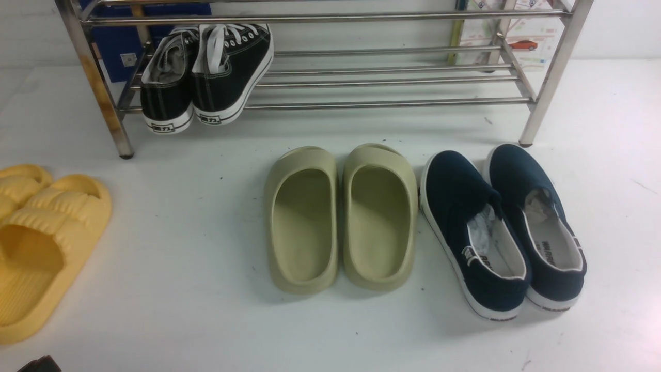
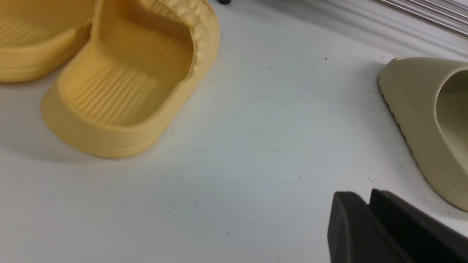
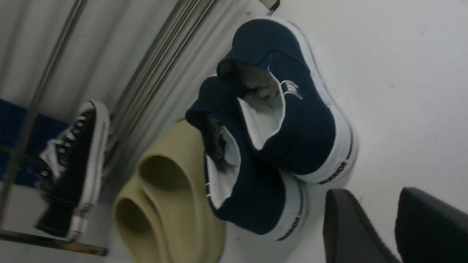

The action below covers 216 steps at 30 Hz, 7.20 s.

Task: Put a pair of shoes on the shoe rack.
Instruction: Use the right arm to grab the shoe closest to it, then use the right arm to put a shoe into the shoe rack

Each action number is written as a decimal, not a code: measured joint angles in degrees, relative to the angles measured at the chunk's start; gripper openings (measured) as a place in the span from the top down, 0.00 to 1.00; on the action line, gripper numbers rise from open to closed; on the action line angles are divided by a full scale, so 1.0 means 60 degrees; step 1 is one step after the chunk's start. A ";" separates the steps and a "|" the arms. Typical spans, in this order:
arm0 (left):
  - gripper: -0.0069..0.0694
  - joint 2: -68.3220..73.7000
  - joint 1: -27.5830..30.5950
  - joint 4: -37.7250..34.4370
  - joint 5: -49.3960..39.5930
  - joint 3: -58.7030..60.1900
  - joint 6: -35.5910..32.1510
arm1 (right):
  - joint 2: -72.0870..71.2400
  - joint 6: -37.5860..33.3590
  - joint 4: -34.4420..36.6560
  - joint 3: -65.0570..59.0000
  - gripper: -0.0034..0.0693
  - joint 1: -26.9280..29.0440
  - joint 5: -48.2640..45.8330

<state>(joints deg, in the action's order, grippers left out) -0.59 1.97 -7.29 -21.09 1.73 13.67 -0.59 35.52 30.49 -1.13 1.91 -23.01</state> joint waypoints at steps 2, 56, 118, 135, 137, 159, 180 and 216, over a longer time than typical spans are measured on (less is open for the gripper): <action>0.80 0.0000 0.0000 0.0000 0.0000 0.0000 0.0000 | 0.0000 0.0327 0.0651 -0.0023 0.62 0.0000 -0.0025; 0.74 0.0000 0.0000 0.0000 0.0007 0.0000 -0.0007 | 1.5248 -0.5774 -0.5354 1.2019 0.48 -0.5607 -0.6584; 0.67 0.0000 0.0000 0.0000 0.0007 0.0000 -0.0007 | 1.9171 -0.5921 -0.6176 1.8913 0.88 -0.5477 -0.8270; 0.67 0.0000 0.0000 0.0000 0.0007 0.0000 -0.0007 | 2.0454 -0.5989 -0.6165 2.0211 0.88 -0.4922 -0.8274; 0.67 0.0000 0.0000 0.0000 0.0007 0.0000 -0.0007 | 2.0536 -0.6001 -0.6143 2.0301 0.88 -0.4908 -0.8274; 0.64 0.0000 0.0000 0.0000 0.0007 0.0000 -0.0007 | 2.1997 -0.6718 -0.5625 2.2528 0.88 -0.4340 -0.8094; 0.63 0.0000 0.0000 0.0001 0.0007 0.0000 -0.0007 | 2.2293 -0.7257 -0.5529 2.2528 0.88 -0.4316 -0.7254; 0.60 0.0000 0.0000 0.0001 0.0007 0.0000 -0.0007 | 2.1157 -0.7257 -0.4874 2.2626 0.42 -0.4316 -0.8106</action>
<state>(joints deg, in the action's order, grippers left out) -0.59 1.97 -7.28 -21.05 1.73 13.63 126.35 -8.02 1.25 134.62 -23.99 -71.65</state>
